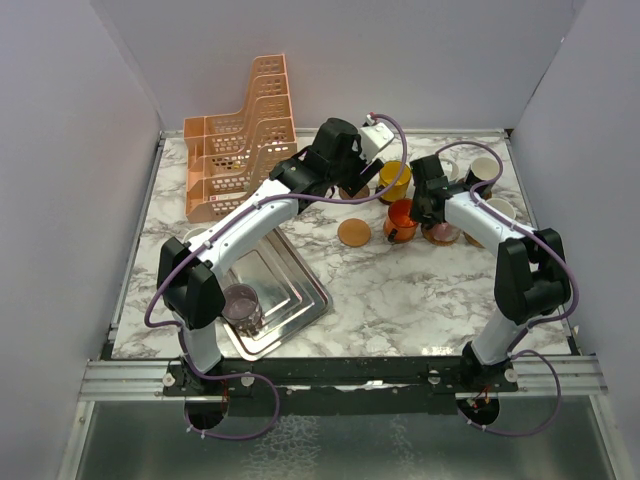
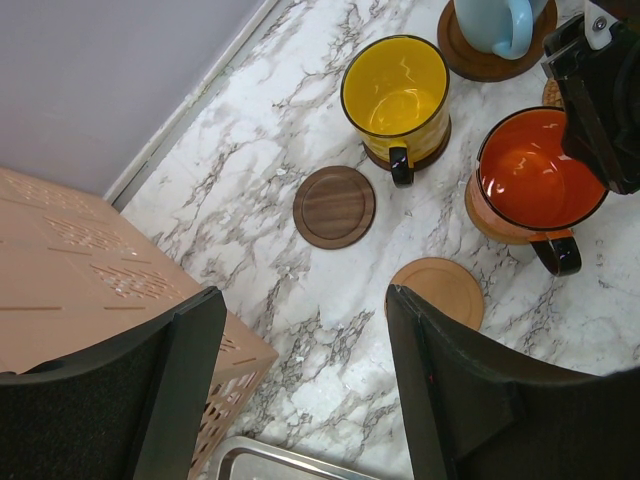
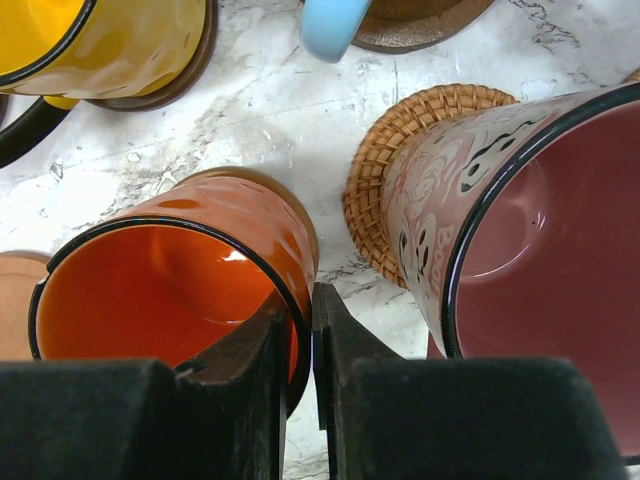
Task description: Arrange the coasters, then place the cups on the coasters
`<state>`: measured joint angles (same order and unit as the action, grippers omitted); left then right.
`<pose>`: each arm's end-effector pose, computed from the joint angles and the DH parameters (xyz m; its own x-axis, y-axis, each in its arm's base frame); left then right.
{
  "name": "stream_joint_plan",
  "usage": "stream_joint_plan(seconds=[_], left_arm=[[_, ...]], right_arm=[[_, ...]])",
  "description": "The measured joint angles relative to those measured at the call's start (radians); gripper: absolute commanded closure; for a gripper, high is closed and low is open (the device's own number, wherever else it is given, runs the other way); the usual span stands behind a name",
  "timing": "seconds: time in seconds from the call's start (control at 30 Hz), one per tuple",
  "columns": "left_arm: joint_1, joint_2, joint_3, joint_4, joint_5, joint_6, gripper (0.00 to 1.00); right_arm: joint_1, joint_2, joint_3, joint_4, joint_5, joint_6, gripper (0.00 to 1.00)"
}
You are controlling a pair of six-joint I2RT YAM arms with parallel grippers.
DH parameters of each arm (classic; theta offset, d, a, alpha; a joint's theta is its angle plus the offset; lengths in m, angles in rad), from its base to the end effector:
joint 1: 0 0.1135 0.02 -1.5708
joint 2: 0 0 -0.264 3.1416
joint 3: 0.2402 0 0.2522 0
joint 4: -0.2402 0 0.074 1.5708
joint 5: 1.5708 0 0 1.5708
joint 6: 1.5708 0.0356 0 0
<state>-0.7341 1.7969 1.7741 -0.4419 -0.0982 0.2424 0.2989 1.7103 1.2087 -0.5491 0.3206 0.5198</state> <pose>0.3166 -0.2810 0.3761 -0.1786 0.4829 -0.8573 0.6639 0.7022 0.2572 0.3415 0.0935 0.2162 -0.7842 0.2516 -0.5672 0.2993 0.9541 0.0095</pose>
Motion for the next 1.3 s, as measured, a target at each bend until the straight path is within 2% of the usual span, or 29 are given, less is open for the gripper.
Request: stream_joint_plan(seconds=[0.33,0.67,1.3], left_arm=[[0.000,0.000,0.000,0.000,0.000,0.000,0.31],[0.000,0.000,0.000,0.000,0.000,0.000,0.31],[0.000,-0.008,-0.009,-0.001,0.000,0.005,0.31]], right_arm=[[0.000,0.000,0.000,0.017,0.000,0.002,0.80],[0.000,0.000,0.000,0.019,0.000,-0.001,0.68],[0.000,-0.019,0.049,0.031,0.000,-0.055,0.68]])
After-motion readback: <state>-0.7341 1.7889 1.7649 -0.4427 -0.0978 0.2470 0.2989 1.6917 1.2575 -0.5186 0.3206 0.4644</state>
